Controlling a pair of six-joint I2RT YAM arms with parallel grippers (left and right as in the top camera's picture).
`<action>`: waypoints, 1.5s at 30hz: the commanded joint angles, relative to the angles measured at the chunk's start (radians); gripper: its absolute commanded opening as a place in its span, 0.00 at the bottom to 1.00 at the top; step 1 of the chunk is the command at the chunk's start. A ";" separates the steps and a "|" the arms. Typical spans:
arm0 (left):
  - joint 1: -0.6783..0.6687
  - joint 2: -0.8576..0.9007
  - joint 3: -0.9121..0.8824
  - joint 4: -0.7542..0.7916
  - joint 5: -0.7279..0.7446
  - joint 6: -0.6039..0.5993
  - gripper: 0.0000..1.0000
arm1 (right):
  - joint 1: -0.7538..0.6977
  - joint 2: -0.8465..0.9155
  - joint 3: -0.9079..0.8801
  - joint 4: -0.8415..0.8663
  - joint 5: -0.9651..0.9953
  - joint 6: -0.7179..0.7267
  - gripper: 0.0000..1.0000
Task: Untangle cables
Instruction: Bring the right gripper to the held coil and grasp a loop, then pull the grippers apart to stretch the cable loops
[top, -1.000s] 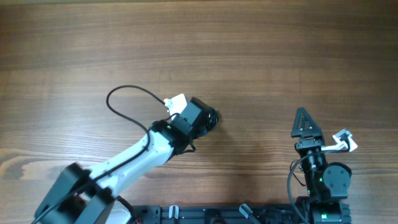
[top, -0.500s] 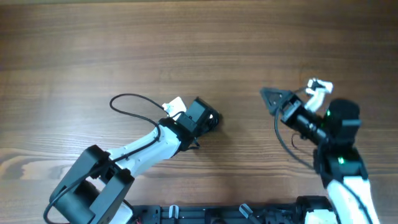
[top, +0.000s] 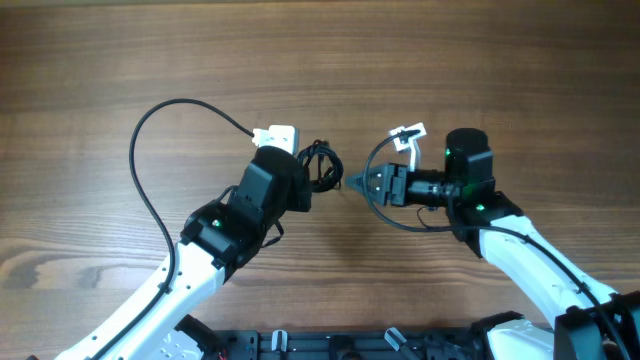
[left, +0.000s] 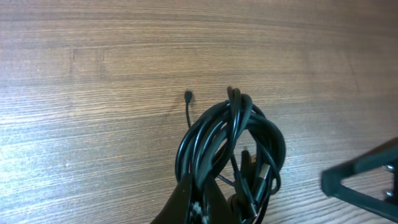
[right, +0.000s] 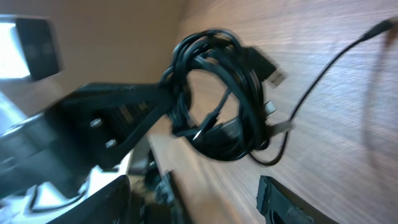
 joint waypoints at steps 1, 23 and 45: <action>0.004 -0.019 0.006 0.013 0.109 0.138 0.04 | 0.044 0.005 0.012 0.029 0.196 0.048 0.65; 0.299 -0.020 0.006 0.039 0.974 0.328 0.17 | 0.080 0.005 0.012 0.047 0.109 -0.035 0.04; 0.292 0.094 0.005 0.137 0.717 -0.333 0.62 | 0.159 0.005 0.012 0.127 0.324 0.212 0.04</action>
